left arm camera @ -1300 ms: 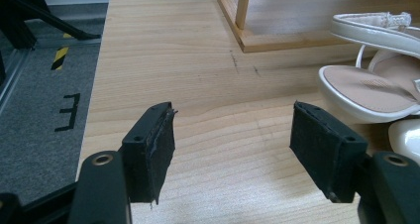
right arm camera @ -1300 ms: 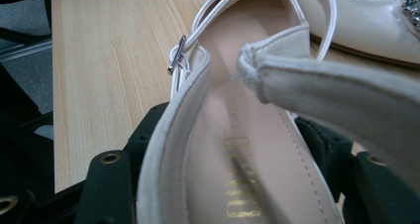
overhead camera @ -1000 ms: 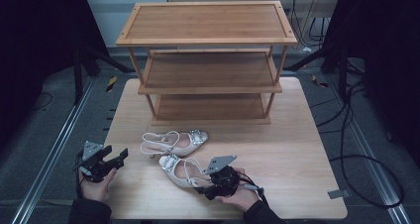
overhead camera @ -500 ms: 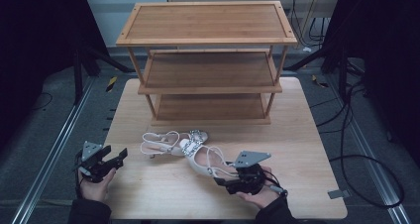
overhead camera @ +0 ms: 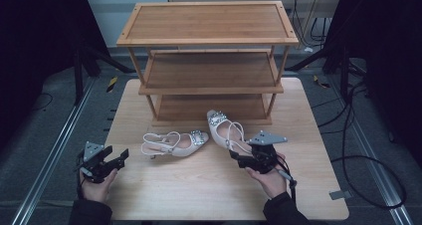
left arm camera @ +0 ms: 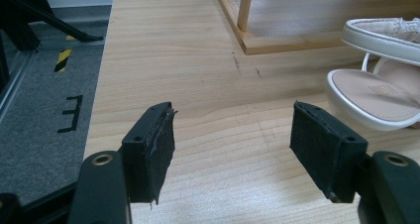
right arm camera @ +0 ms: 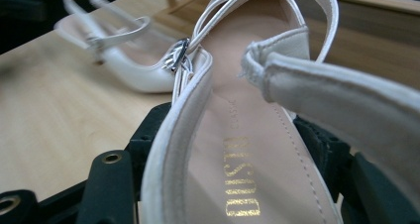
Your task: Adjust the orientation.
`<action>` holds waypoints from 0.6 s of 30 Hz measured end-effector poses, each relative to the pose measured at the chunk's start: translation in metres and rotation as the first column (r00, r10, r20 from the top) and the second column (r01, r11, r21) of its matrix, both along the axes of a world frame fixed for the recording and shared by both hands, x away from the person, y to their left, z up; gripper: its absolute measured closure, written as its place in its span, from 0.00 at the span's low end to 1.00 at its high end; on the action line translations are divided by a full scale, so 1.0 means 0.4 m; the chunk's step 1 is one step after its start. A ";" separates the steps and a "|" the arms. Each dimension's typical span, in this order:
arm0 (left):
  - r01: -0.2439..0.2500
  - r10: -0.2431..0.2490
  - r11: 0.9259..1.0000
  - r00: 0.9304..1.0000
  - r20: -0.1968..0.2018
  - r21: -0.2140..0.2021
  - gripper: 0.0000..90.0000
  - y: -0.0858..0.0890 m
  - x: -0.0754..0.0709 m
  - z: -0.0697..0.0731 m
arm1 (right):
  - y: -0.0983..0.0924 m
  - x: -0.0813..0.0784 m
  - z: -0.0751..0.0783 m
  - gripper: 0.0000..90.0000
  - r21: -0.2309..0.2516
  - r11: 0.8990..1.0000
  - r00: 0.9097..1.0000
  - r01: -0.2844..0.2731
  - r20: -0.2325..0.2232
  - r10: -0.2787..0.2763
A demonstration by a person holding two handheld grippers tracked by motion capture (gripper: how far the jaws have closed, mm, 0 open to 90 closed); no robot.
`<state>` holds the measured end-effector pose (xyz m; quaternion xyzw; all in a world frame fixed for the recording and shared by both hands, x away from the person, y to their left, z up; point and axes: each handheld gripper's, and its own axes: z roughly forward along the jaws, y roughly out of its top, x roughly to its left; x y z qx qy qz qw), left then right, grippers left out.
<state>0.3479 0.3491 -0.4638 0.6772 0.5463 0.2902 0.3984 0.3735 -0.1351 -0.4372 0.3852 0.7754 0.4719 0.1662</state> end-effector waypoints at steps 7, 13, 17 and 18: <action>0.005 -0.005 1.000 1.000 -0.004 -0.001 0.36 0.002 0.003 -0.004 | 0.020 0.090 0.003 0.44 0.006 0.996 0.996 0.089 0.000 -0.089; 0.006 -0.006 1.000 1.000 -0.001 -0.002 0.36 0.002 0.004 -0.003 | 0.051 0.169 -0.015 0.44 -0.001 0.988 0.987 0.157 -0.018 -0.157; 0.004 -0.004 1.000 1.000 -0.004 0.001 0.36 0.003 0.004 -0.005 | 0.079 0.223 -0.038 0.44 -0.012 0.986 0.985 0.167 -0.033 -0.168; 0.004 -0.004 1.000 1.000 -0.004 0.001 0.36 0.003 0.004 -0.005 | 0.086 0.236 -0.043 0.44 -0.015 0.985 0.984 0.172 -0.036 -0.172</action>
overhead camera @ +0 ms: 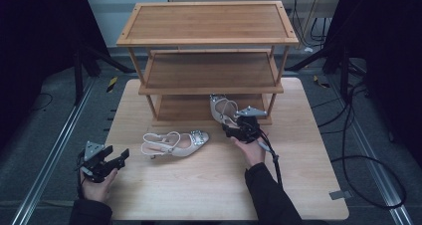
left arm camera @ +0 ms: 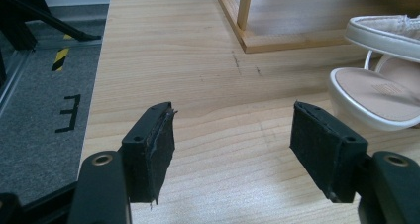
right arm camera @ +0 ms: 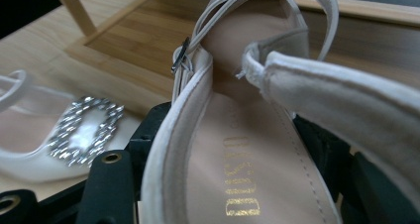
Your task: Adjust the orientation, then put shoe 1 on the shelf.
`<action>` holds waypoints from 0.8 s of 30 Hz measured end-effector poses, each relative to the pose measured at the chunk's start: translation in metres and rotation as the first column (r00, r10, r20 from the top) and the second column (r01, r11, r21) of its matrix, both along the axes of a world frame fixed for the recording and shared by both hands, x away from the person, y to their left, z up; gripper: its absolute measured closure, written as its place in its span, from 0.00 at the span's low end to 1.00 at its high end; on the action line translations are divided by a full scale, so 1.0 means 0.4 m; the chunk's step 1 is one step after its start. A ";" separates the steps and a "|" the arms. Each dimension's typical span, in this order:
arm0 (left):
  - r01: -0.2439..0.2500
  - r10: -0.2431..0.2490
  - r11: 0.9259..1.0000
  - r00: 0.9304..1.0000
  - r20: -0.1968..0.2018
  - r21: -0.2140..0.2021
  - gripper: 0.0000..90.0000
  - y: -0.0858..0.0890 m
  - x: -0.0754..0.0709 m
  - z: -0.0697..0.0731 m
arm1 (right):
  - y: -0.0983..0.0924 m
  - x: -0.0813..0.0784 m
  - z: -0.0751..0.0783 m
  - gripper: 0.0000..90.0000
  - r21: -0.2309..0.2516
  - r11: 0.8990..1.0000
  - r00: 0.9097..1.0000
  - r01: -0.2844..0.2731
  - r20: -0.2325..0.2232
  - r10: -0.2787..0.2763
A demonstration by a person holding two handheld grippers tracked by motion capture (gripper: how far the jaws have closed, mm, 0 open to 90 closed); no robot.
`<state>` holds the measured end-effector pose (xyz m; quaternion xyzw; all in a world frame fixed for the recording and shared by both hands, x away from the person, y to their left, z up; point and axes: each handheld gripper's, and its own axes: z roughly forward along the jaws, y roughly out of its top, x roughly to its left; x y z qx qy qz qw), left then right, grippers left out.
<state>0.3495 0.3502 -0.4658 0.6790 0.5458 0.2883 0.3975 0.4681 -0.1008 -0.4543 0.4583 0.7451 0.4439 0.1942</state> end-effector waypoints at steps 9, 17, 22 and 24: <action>0.009 -0.009 1.000 1.000 0.000 0.006 0.36 -0.001 0.002 -0.001 | 0.063 0.116 -0.020 0.44 -0.026 0.998 0.998 0.065 -0.017 -0.066; 0.012 -0.012 1.000 1.000 -0.002 0.011 0.36 -0.007 0.005 -0.002 | 0.098 0.178 -0.054 0.44 -0.015 0.993 0.991 0.120 -0.051 -0.120; 0.018 -0.018 1.000 1.000 -0.001 0.015 0.36 -0.010 0.005 -0.001 | 0.111 0.191 -0.055 0.44 -0.014 0.991 0.988 0.135 -0.067 -0.136; 0.020 -0.020 1.000 1.000 -0.002 0.020 0.36 -0.011 0.005 -0.001 | 0.114 0.193 -0.054 0.43 -0.037 0.991 0.989 0.130 -0.069 -0.132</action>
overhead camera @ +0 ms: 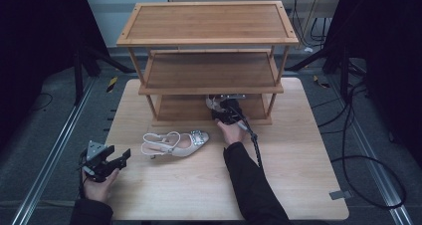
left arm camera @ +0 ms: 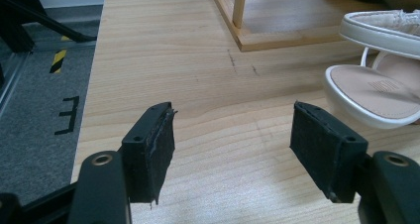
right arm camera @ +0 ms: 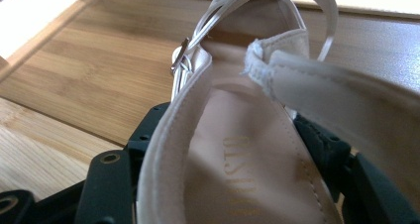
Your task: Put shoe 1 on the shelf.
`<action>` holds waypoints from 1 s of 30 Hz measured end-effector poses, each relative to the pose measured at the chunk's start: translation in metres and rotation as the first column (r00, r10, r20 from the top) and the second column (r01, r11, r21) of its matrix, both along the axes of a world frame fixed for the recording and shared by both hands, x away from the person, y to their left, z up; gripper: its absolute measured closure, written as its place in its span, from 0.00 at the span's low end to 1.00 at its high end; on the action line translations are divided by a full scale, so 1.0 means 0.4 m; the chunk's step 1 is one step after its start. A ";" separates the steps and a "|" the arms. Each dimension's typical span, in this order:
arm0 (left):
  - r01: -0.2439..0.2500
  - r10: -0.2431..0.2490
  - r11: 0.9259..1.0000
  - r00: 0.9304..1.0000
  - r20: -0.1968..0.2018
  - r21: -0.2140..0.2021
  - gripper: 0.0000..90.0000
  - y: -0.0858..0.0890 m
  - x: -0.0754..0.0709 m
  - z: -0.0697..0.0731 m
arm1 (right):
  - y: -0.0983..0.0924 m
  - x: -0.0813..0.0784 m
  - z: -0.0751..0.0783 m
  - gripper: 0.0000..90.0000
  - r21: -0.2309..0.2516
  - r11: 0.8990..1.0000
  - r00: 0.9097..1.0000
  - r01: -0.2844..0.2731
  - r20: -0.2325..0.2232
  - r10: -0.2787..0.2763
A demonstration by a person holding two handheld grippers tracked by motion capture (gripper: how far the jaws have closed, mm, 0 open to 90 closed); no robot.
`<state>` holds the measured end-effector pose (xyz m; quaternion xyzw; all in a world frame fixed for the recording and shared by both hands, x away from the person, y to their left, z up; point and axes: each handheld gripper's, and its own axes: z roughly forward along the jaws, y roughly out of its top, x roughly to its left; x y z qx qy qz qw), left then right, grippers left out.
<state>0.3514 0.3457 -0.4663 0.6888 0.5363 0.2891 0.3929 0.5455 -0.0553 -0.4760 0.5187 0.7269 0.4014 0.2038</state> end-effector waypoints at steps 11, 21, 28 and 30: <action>0.000 0.000 1.000 1.000 -0.001 0.001 0.36 0.000 0.000 0.000 | 0.010 -0.012 -0.012 0.42 -0.019 1.000 1.000 -0.020 -0.005 0.020; 0.000 0.000 1.000 1.000 -0.002 0.001 0.36 0.002 0.001 -0.002 | -0.002 -0.024 -0.018 0.28 -0.015 0.998 0.998 -0.060 0.020 0.060; 0.000 0.000 1.000 1.000 0.003 0.003 0.36 0.000 -0.002 0.000 | -0.035 -0.085 0.018 0.28 -0.026 0.996 0.992 -0.084 0.095 0.086; 0.001 -0.001 1.000 1.000 0.002 0.006 0.36 0.000 -0.002 0.000 | -0.048 -0.104 0.018 0.29 -0.007 0.996 0.991 -0.089 0.096 0.089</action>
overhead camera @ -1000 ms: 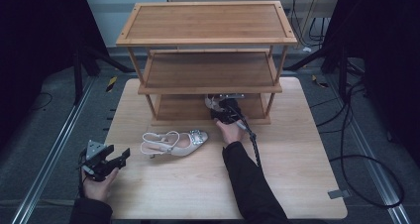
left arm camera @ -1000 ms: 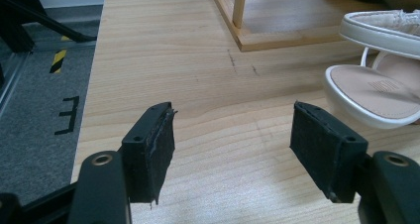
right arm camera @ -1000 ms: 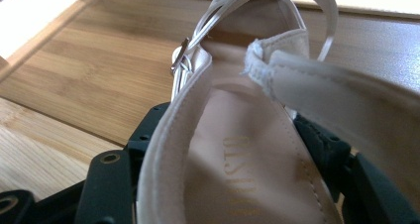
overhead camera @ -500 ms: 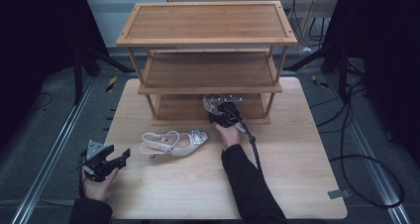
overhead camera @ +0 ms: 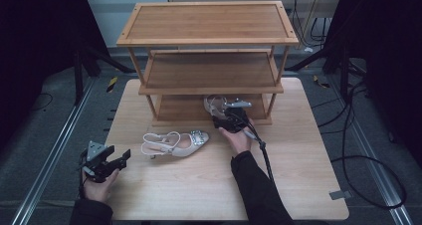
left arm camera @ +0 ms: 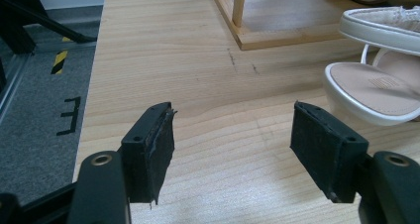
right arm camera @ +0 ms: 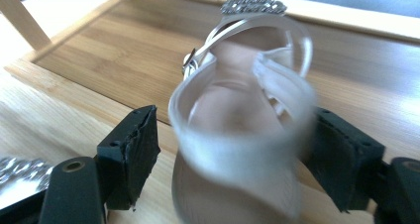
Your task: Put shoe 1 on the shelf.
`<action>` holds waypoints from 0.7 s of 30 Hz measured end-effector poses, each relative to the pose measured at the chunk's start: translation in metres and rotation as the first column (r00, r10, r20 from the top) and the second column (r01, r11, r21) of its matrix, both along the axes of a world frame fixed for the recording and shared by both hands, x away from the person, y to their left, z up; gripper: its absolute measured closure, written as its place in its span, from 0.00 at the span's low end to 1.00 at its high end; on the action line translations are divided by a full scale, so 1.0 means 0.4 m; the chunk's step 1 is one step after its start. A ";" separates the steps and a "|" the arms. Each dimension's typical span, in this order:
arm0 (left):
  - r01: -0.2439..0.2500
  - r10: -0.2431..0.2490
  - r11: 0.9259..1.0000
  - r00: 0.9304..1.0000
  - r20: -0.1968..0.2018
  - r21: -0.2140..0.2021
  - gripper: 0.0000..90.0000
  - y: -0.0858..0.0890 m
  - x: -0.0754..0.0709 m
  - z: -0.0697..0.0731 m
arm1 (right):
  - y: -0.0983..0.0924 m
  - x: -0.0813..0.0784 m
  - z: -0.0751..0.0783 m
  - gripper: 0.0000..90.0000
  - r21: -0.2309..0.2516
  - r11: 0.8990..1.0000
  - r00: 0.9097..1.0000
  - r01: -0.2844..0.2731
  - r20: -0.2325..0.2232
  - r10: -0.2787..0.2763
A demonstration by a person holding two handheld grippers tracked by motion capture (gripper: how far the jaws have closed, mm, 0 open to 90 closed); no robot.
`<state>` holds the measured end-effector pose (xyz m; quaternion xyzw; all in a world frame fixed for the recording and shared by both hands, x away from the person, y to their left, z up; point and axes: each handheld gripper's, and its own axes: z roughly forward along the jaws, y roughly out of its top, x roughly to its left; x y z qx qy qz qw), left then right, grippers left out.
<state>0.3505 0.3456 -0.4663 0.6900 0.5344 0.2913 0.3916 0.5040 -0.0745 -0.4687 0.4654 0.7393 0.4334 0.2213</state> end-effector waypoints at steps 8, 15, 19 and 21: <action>-0.002 0.002 1.000 1.000 0.001 0.002 0.36 -0.003 0.000 0.000 | -0.010 -0.050 -0.037 0.38 -0.027 0.999 1.000 -0.020 -0.007 0.020; 0.000 0.000 1.000 1.000 0.000 0.002 0.36 -0.003 0.000 0.000 | 0.001 -0.028 -0.079 0.69 -0.049 0.999 0.999 -0.011 -0.039 0.009; 0.000 0.000 1.000 1.000 -0.001 0.001 0.36 -0.002 0.000 0.000 | 0.001 -0.018 -0.086 0.83 -0.048 0.999 0.998 0.000 -0.063 -0.003; 0.000 0.000 1.000 1.000 0.000 0.001 0.36 -0.002 0.000 0.000 | 0.006 -0.019 -0.091 0.86 -0.089 0.996 0.999 0.002 -0.045 -0.006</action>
